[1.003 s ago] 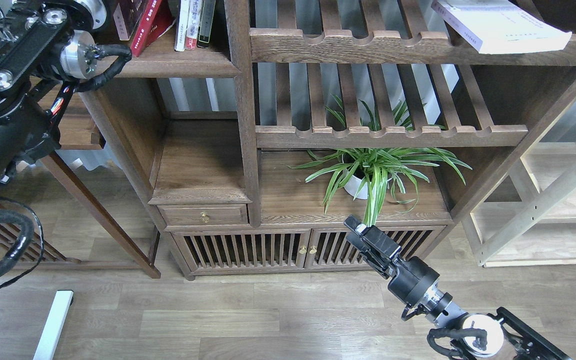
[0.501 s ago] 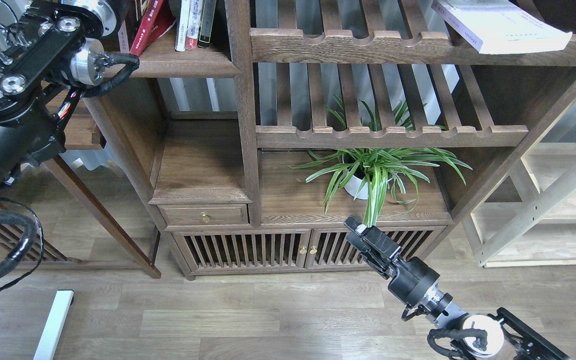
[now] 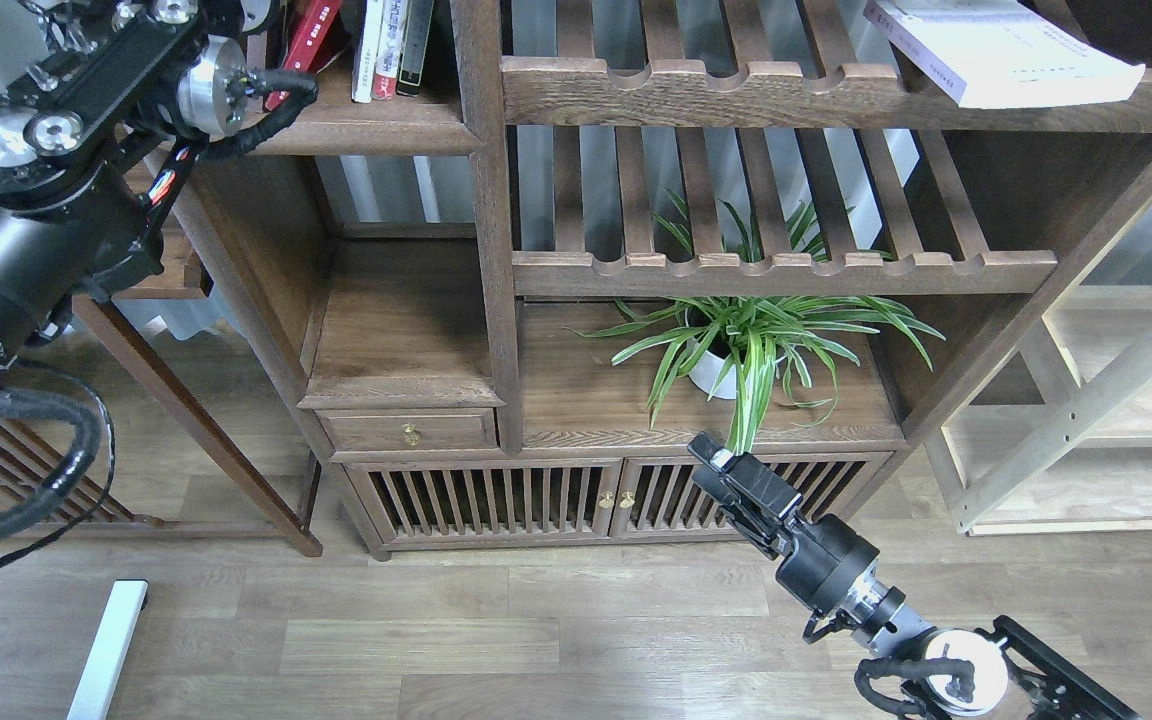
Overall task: Organize books on shelf
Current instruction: 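Bring the left gripper back down in front of the middle shelf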
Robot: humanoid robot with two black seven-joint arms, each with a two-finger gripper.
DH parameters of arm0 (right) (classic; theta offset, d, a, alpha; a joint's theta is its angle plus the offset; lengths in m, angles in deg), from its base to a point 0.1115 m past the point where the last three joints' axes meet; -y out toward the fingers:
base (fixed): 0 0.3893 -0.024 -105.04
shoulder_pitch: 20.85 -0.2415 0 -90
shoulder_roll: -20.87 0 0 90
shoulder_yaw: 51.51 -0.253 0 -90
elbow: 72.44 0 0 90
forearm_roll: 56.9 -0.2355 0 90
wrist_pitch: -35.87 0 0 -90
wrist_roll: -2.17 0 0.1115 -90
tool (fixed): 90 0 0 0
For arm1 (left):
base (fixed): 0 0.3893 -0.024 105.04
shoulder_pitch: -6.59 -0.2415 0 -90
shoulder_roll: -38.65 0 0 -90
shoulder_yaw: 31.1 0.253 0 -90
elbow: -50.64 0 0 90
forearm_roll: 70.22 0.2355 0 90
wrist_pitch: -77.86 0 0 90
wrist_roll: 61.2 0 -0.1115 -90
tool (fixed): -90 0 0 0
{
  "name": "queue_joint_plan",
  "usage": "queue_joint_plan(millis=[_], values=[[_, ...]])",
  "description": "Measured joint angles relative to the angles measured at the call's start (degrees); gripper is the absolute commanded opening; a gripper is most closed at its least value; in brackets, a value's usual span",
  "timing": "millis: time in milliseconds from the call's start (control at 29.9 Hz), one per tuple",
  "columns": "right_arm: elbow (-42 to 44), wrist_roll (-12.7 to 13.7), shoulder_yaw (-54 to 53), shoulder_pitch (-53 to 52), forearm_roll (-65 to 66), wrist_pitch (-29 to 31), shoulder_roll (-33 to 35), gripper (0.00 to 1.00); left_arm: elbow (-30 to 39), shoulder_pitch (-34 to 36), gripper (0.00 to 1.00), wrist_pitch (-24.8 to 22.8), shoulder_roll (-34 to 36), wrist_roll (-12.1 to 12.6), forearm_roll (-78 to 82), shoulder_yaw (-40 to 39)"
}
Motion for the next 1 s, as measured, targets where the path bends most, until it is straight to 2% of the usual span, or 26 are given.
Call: queue_joint_plan(millis=[602,635,702,869,1003], values=[[0.0,0.0,0.1,0.8,0.1,0.0,0.8,0.84,0.6,7.2,0.41,0.0,0.8,0.1,-0.2,-2.5],[0.1,0.0,0.0,0.9,0.1,0.0,0.8,0.84,0.9,7.2,0.45,0.1,0.9,0.1,-0.2,-2.8],[0.2,0.0,-0.4,1.0,0.0,0.0,1.0,0.84,2.1,7.2,0.57,0.1,1.6,0.1,-0.2,-3.5],[0.3,0.0,-3.4,1.2,-1.2,0.0,1.2,0.84,6.9,6.0,0.76,0.1,4.7,0.6,-0.4,-4.3],[0.3,0.0,-4.7,1.8,-1.4,0.0,1.1,0.84,8.9,5.4,0.8,-0.5,6.3,0.1,-2.4,-5.4]])
